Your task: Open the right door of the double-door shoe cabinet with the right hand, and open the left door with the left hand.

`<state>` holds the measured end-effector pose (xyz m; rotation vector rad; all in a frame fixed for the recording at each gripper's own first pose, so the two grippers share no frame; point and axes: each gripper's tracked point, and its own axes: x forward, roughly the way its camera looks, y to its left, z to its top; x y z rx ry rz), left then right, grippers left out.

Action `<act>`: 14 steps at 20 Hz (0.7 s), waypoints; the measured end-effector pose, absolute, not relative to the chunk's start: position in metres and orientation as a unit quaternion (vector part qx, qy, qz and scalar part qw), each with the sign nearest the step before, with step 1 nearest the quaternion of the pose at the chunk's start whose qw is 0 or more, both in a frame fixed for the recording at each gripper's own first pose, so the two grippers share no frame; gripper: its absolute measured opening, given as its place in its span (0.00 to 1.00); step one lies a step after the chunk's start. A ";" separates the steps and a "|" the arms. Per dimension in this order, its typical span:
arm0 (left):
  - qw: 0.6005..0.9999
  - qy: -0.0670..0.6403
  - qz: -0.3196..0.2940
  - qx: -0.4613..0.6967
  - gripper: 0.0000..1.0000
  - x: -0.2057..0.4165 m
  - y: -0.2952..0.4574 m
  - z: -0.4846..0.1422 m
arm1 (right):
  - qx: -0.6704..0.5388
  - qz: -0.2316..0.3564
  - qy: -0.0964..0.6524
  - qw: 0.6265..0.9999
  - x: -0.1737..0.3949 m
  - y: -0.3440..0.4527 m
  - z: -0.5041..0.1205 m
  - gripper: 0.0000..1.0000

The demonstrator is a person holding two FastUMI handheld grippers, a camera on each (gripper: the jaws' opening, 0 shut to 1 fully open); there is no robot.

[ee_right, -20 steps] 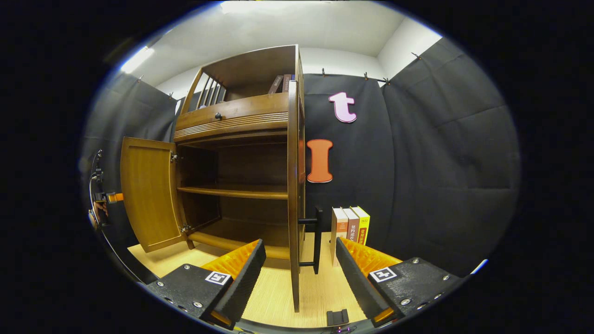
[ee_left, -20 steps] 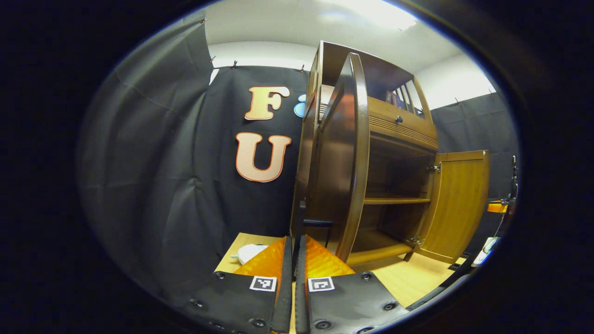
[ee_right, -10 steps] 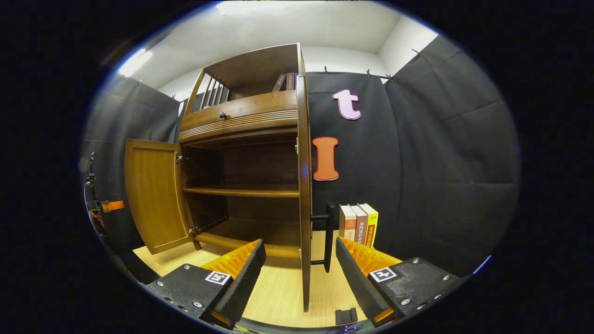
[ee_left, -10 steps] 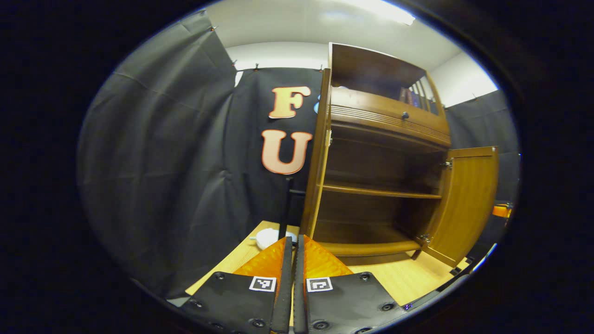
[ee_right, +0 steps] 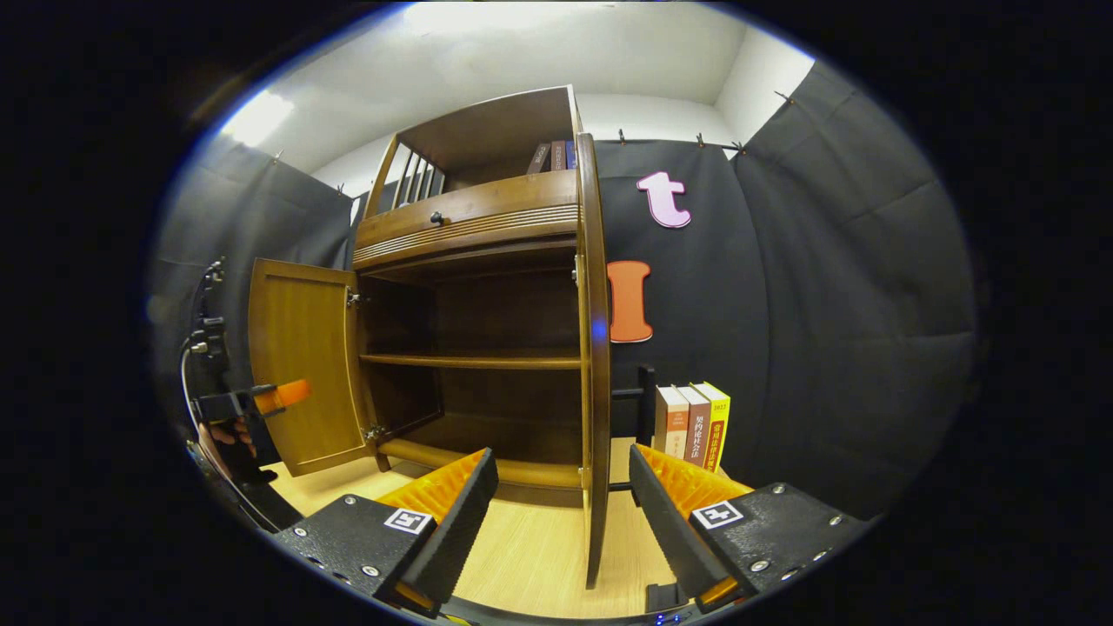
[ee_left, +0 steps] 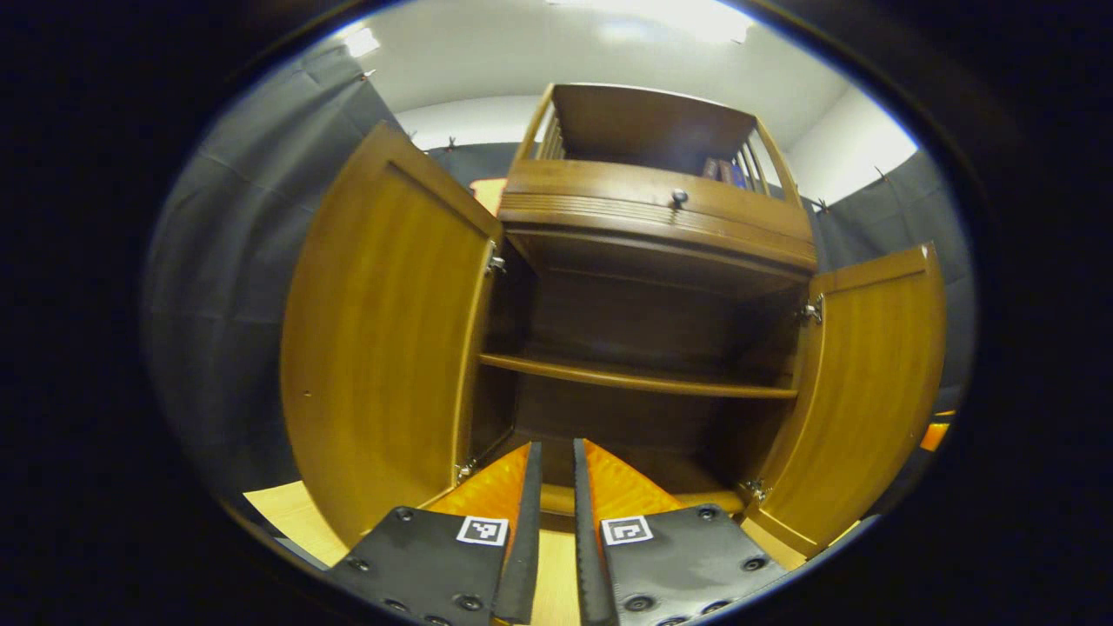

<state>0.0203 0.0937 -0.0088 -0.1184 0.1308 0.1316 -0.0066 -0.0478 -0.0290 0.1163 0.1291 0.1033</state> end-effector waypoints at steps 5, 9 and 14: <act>0.995 0.078 0.040 -0.048 0.67 0.020 0.068 -0.020 | 0.065 0.051 0.068 0.994 -0.013 -0.047 -0.034 0.93; 0.993 0.083 0.063 -0.057 0.94 0.018 0.072 -0.022 | 0.070 0.050 0.068 0.994 -0.013 -0.052 -0.034 0.98; 0.994 0.069 0.072 -0.038 0.94 0.013 0.076 -0.014 | 0.070 0.052 0.067 0.994 -0.012 -0.055 -0.034 0.98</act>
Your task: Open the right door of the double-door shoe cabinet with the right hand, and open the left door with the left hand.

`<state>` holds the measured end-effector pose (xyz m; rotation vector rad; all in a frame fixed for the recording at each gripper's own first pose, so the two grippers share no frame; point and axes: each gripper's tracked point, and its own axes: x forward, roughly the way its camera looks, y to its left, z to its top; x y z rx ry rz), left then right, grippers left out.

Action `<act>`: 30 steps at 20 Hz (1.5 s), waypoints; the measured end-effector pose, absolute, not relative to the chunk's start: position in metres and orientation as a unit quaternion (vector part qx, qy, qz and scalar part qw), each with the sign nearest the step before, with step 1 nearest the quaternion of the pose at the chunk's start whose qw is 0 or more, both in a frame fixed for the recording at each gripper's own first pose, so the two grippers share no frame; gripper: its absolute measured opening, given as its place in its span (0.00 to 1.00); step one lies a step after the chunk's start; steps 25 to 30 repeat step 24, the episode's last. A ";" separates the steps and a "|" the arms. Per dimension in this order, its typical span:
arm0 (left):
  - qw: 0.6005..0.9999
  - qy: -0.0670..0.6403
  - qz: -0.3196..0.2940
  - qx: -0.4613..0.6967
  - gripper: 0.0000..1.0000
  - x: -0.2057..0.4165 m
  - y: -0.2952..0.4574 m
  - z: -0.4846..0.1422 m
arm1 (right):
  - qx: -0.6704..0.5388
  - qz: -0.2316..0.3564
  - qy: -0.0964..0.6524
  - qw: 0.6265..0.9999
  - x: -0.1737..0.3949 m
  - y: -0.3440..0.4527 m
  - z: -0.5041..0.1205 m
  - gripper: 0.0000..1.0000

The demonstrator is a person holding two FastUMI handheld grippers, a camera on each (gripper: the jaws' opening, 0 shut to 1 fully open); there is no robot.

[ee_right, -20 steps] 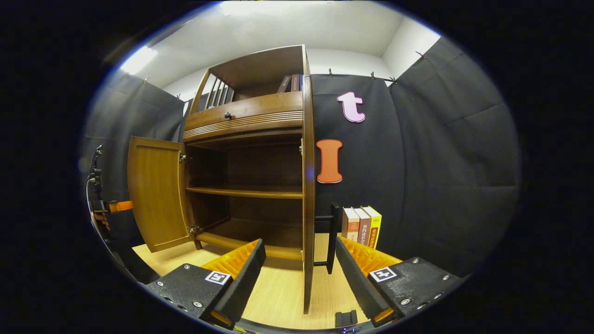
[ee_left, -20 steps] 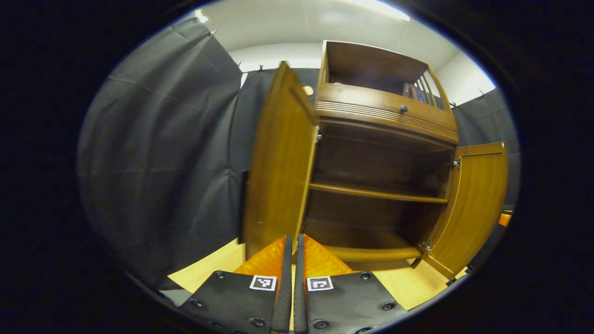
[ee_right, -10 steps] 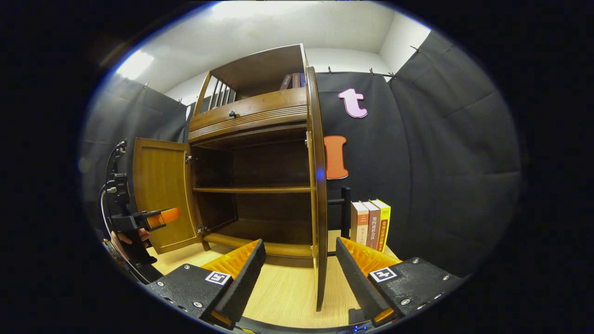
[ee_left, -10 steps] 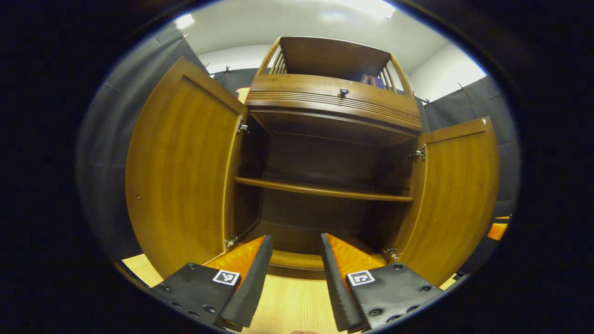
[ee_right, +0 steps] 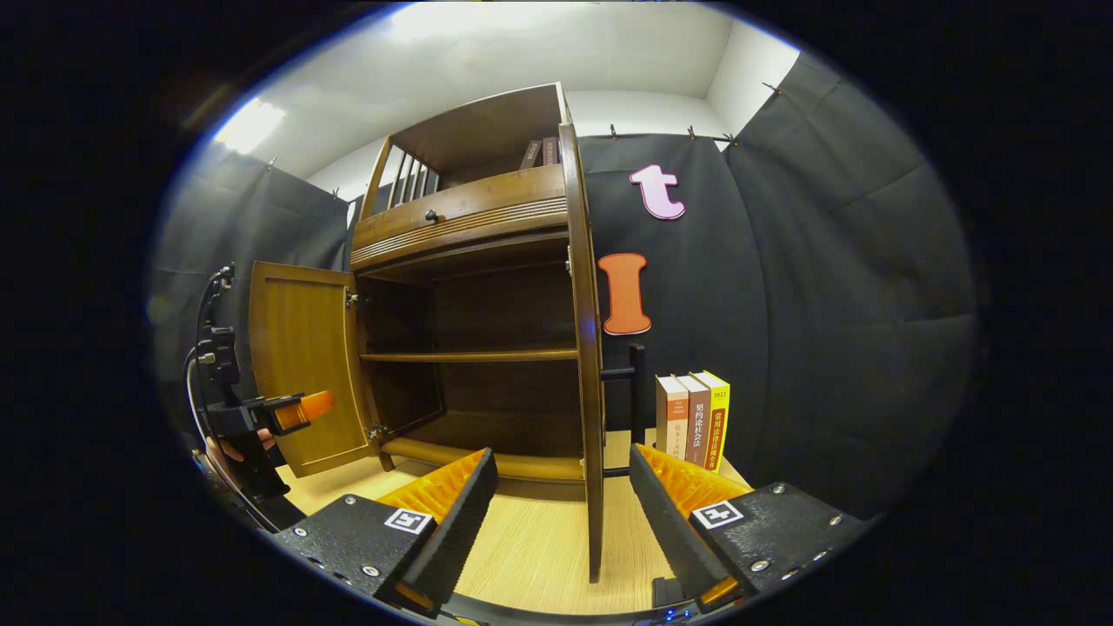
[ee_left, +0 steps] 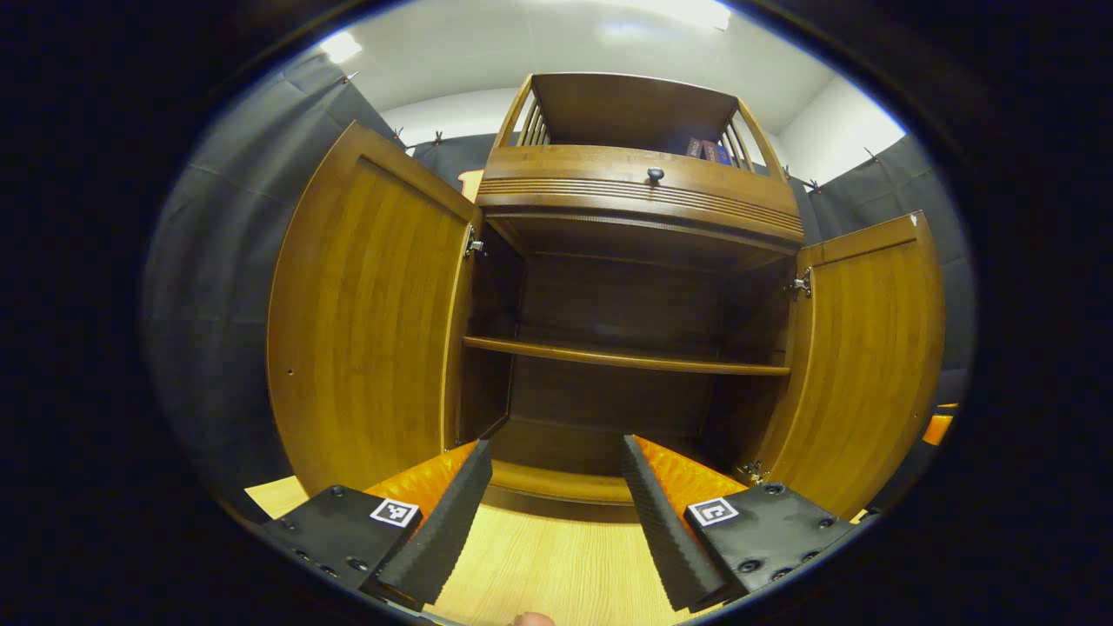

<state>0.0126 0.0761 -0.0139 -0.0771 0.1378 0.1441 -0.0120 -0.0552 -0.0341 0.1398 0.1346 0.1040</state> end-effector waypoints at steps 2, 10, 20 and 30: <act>0.995 0.067 0.075 -0.027 0.94 0.008 0.077 -0.012 | 0.075 0.055 0.067 0.993 -0.012 -0.054 -0.034 0.93; 0.997 0.052 0.062 -0.011 0.94 0.007 0.067 -0.001 | 0.071 0.057 0.061 0.994 -0.018 -0.050 -0.027 0.93; 0.998 0.046 0.040 0.001 0.94 0.012 0.057 0.005 | 0.069 0.050 0.064 0.994 -0.026 -0.046 -0.029 0.93; 0.998 0.047 0.036 0.007 0.94 0.011 0.055 0.005 | 0.072 0.050 0.064 0.994 -0.025 -0.044 -0.029 0.93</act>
